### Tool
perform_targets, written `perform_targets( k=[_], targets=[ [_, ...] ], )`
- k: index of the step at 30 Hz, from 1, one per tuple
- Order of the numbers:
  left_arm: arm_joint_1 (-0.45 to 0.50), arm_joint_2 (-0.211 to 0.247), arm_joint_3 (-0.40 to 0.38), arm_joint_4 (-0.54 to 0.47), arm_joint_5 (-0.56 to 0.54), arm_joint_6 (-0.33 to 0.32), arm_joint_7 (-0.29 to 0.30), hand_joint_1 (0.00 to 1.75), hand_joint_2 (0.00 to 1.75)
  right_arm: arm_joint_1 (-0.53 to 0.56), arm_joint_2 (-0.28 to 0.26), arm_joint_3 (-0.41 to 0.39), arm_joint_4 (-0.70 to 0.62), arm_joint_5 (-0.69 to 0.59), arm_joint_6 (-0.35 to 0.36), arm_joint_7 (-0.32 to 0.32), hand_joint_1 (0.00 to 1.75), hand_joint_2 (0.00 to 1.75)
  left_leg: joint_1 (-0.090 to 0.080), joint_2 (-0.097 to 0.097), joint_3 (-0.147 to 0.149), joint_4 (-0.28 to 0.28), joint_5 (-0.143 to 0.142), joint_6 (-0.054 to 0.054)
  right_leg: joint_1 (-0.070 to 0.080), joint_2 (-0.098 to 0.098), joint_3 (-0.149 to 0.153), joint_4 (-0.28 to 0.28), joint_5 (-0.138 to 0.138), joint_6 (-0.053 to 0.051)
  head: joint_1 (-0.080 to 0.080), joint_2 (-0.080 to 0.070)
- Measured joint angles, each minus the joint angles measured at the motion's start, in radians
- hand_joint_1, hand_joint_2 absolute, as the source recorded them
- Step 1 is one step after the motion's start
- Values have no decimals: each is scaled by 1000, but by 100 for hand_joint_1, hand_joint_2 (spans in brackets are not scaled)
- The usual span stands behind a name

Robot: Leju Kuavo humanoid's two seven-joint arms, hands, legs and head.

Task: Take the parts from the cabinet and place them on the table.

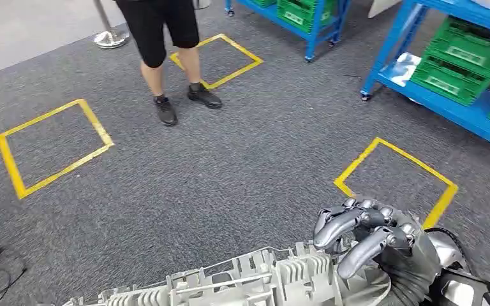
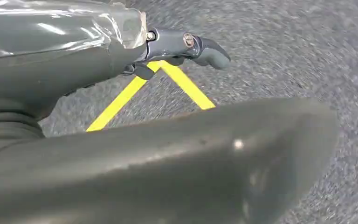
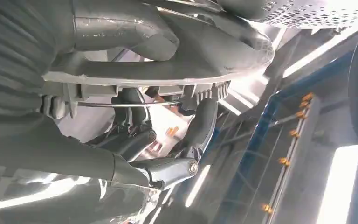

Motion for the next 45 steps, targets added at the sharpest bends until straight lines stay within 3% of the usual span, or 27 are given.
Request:
perform_targets(
  k=[1, 2, 5, 6, 9, 11, 12, 14, 15, 16, 17, 21, 22, 24, 27, 28, 30, 31, 32, 34, 36, 37, 38, 40, 42, 43, 45],
  targets=[
    [-2, -2, 3, 0, 2, -3, -5, 0, 0, 0, -2, 0, 3, 1, 1, -5, 175, 175, 1, -16, -2, 9, -4, -6, -6, 34, 40, -96, 32, 3, 0, 0],
    [-3, -2, 8, 0, 3, -4, -11, 0, 0, 1, -3, 1, 8, 3, 3, -9, 175, 175, -5, -27, -11, 15, -9, -13, 2, 46, 41, -95, 29, -10, 2, 0],
    [-3, -5, 21, 0, 4, -4, -14, 0, 0, 2, -4, 2, 13, 5, 3, -14, 175, 175, 2, -45, -24, 18, -5, -23, 7, 23, 40, -95, 32, -30, 0, 0],
    [-3, -3, 24, -2, 5, -4, -15, 0, 0, 2, -4, 2, 14, 5, 3, -14, 175, 175, 2, -51, -27, 22, -8, -26, -5, 13, 42, -99, 34, -35, 0, 0],
    [-9, -1, 25, 0, 10, -6, -24, 0, 0, 2, -4, 2, 16, 11, 3, -14, 175, 175, 3, 64, -95, 160, -81, -47, 0, -16, 51, -99, 28, -49, -11, 0],
    [-15, 0, 25, 3, 14, -6, -35, 0, 0, 1, -6, 3, 19, 15, 3, -14, 175, 175, 11, 82, -175, 308, -136, -53, 5, -40, 52, -99, 24, -53, -11, 0],
    [-16, -1, 25, 12, 19, -4, -43, 0, 0, -1, -6, 4, 23, 15, 3, -14, 175, 175, 13, 85, -201, 345, -136, -54, 6, -55, 52, -99, 22, -56, -11, 0],
    [-17, 2, 25, 26, 24, 4, -56, 0, 0, -10, -6, 8, 28, 15, 0, -13, 175, 175, 14, 89, -169, 266, -78, -50, 10, -76, 56, -99, 18, -58, -11, 0],
    [-18, 8, 25, 32, 32, 4, -62, 0, 0, -16, -6, 9, 29, 15, -1, -13, 175, 175, 12, 99, -122, 174, -32, -44, 13, -87, 60, -99, 16, -57, -11, 0],
    [-22, 12, 25, 37, 39, 3, -69, 0, 0, -21, -6, 10, 29, 14, -1, -13, 175, 175, 7, 124, -75, 85, 5, -33, 16, -98, 64, -100, 12, -56, -11, 0],
    [-28, 19, 25, 45, 47, 0, -76, 0, 0, -26, -6, 10, 29, 11, -1, -12, 175, 175, -12, 185, -48, 34, -4, -22, 21, -108, 68, -100, 8, -52, -10, 0],
    [-31, 24, 27, 60, 68, -23, -84, 0, 0, -37, -6, 15, 30, -1, 3, -4, 175, 175, -17, 134, -52, 22, 3, -10, 25, -154, 77, -110, 3, -40, -11, 0],
    [-30, 21, 29, 60, 76, -37, -82, 0, 0, -40, -7, 16, 30, -3, 3, -3, 175, 175, 2, 119, -25, -4, 18, -7, 22, -140, 74, -105, -6, -35, -11, 0],
    [-35, 10, 34, 60, 85, -65, -74, 0, 0, -43, -9, 17, 32, -8, 3, -3, 175, 175, -1, 94, -16, -17, 25, 2, 17, -42, 34, -10, -47, -40, -6, 0],
    [-39, -5, 36, 60, 93, -68, -61, 0, 0, -43, -13, 21, 38, -10, 10, -1, 175, 175, -1, 45, -18, -16, 25, 2, 11, -16, -82, 198, -108, -37, -3, 0],
    [-39, -8, 38, 61, 93, -67, -62, 0, 0, -43, -13, 23, 39, -10, 11, 1, 175, 175, 1, 30, -17, -15, 25, 2, 8, -16, -89, 199, -98, -29, -2, 0],
    [-36, -16, 40, 67, 97, -59, -75, 0, 0, -47, -14, 29, 41, -10, 11, 9, 175, 175, 8, -5, -15, -9, 21, -4, -4, -12, -42, 73, -28, 0, -2, 0],
    [-36, -16, 40, 72, 98, -58, -80, 0, 0, -50, -14, 31, 41, -10, 11, 11, 175, 175, 11, -21, -17, 0, 16, -12, -12, 4, -1, -20, 14, 15, -2, 0],
    [-36, -16, 40, 76, 100, -56, -84, 0, 0, -53, -14, 33, 42, -10, 11, 13, 175, 175, 13, -34, -24, 11, 10, -21, -22, 45, 23, -82, 35, 23, 0, 0],
    [-33, -14, 41, 81, 105, -56, -91, 0, 0, -58, -13, 37, 44, -9, 11, 16, 175, 175, 12, -53, -38, 28, 2, -36, -10, 34, 25, -80, 34, -11, 0, 0],
    [-23, -14, 42, 89, 105, -59, -93, 0, 0, -72, -10, 44, 43, -9, 10, 27, 175, 175, 19, -62, -43, 22, 5, -44, -3, 23, 25, -78, 36, -23, 2, 0],
    [-21, -14, 42, 90, 105, -63, -92, 0, 0, -81, -5, 47, 43, -10, 7, 34, 175, 175, 20, -56, -43, 29, 1, -47, -13, 13, 28, -85, 40, -31, 1, 0],
    [-22, -18, 42, 90, 105, -70, -92, 0, 0, -85, -1, 50, 40, -10, 3, 42, 175, 175, 12, 18, -56, 53, -12, -54, -10, 2, 33, -85, 37, -35, -4, 0],
    [-26, -18, 42, 91, 106, -76, -91, 0, 0, -86, 2, 51, 35, -11, 1, 48, 175, 175, 18, 75, -120, 187, -76, -62, -2, -21, 39, -85, 32, -50, -7, 0],
    [-27, -21, 41, 92, 106, -77, -90, 0, 0, -86, 3, 53, 35, -11, 0, 50, 175, 175, 21, 84, -201, 332, -126, -63, 5, -48, 39, -84, 28, -55, -8, 0],
    [-26, -22, 42, 92, 106, -77, -90, 0, 0, -86, 4, 54, 35, -11, 0, 50, 175, 175, 21, 84, -214, 348, -119, -63, 8, -61, 40, -84, 26, -57, -8, 0],
    [-23, -22, 43, 92, 106, -79, -90, 0, 0, -87, 4, 55, 35, -11, 0, 50, 175, 175, 19, 88, -168, 249, -58, -55, 13, -83, 44, -84, 21, -57, -8, 0]
  ],
)
